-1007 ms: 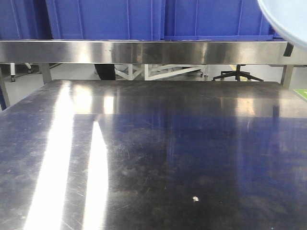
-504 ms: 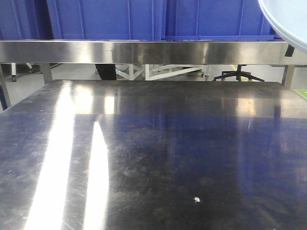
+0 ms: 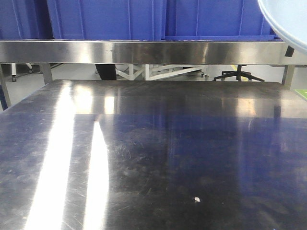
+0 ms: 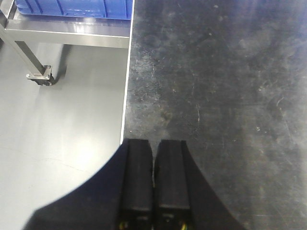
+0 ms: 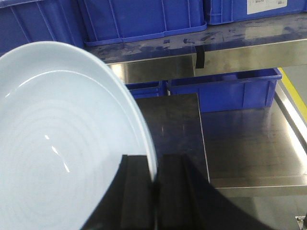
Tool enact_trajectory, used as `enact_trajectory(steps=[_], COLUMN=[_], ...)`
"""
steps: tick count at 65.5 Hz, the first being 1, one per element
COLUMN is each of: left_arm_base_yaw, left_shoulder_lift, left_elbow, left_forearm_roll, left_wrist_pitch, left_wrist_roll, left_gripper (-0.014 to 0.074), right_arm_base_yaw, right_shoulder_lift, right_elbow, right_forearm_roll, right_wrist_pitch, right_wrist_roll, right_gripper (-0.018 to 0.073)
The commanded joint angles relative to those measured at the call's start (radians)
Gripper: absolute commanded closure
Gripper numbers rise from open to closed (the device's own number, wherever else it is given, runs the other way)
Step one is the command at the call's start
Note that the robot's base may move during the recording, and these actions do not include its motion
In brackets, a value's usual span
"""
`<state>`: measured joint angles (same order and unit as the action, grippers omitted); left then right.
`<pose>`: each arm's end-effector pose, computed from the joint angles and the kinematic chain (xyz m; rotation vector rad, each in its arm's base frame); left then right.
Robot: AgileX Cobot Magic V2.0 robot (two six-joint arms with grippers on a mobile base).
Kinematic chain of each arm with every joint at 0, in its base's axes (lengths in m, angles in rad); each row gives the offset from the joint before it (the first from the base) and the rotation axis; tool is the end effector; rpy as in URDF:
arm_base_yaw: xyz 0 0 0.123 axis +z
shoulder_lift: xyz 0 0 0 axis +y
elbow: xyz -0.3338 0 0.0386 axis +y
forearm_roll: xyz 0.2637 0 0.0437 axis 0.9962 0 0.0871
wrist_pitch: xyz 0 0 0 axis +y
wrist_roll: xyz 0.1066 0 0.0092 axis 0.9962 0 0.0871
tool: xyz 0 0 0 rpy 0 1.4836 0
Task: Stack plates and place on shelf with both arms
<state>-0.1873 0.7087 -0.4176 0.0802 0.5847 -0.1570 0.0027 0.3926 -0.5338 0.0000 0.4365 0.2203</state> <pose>0.1111 -0.0162 0.2599 0.0931 2.3566 -0.0831 0.0660 0.0002 0.3445 0.1935 1.7712 0.1608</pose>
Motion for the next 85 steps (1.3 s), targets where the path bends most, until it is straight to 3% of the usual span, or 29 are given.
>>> enact_trajectory(steps=[1,85], left_arm_base_yaw=[-0.008,-0.008], left_shoulder_lift=[-0.004,-0.004], left_elbow=[-0.026,-0.026], left_forearm_roll=[-0.003,-0.003], left_wrist_pitch=[-0.06,-0.06], left_wrist_roll=[0.001,0.001], left_gripper=[0.0514,0.0514], right_arm_base_yaw=[-0.006,-0.006], right_shoulder_lift=[0.002,0.002], right_elbow=[-0.032,-0.032], right_forearm_roll=[-0.007,-0.007], right_wrist_pitch=[-0.105,-0.105], right_wrist_roll=[-0.003,-0.003], right_gripper=[0.0503,0.0503])
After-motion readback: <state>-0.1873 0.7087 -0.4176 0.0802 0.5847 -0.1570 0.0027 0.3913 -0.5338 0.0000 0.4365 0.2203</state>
